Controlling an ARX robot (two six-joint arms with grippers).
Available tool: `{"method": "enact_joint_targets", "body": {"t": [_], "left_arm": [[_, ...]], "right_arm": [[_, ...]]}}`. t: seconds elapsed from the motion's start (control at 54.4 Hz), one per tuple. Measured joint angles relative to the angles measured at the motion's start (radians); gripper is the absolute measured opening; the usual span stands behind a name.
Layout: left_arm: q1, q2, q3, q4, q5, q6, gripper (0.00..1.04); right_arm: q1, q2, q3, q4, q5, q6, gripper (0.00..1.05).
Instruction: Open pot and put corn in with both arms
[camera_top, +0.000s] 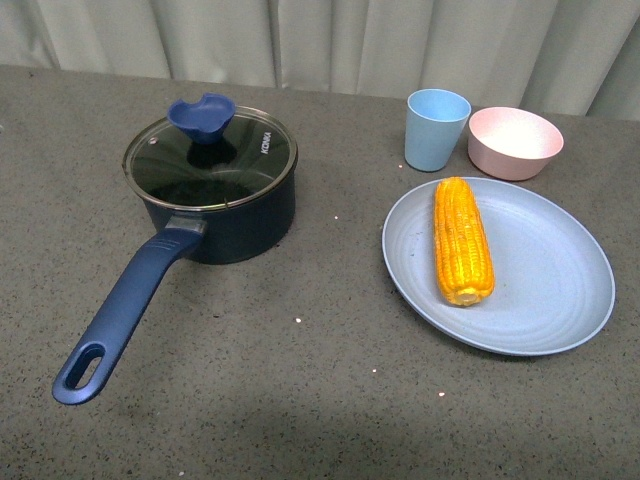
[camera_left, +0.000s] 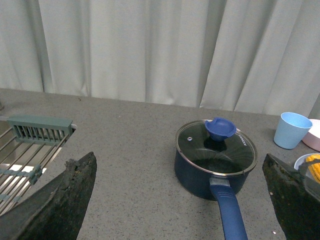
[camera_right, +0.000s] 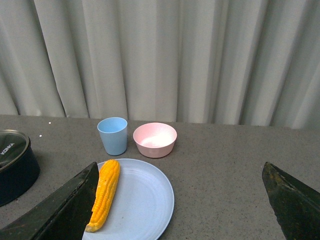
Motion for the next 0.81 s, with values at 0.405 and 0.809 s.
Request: {"method": "enact_joint_targets", "body": {"t": [0.405, 0.809], "left_arm": [[0.0, 0.0, 0.0, 0.0, 0.0, 0.0, 0.98], [0.0, 0.0, 0.0, 0.0, 0.0, 0.0, 0.98]], "right_arm": [[0.0, 0.0, 0.0, 0.0, 0.0, 0.0, 0.96], [0.0, 0.0, 0.0, 0.0, 0.0, 0.0, 0.96]]}}
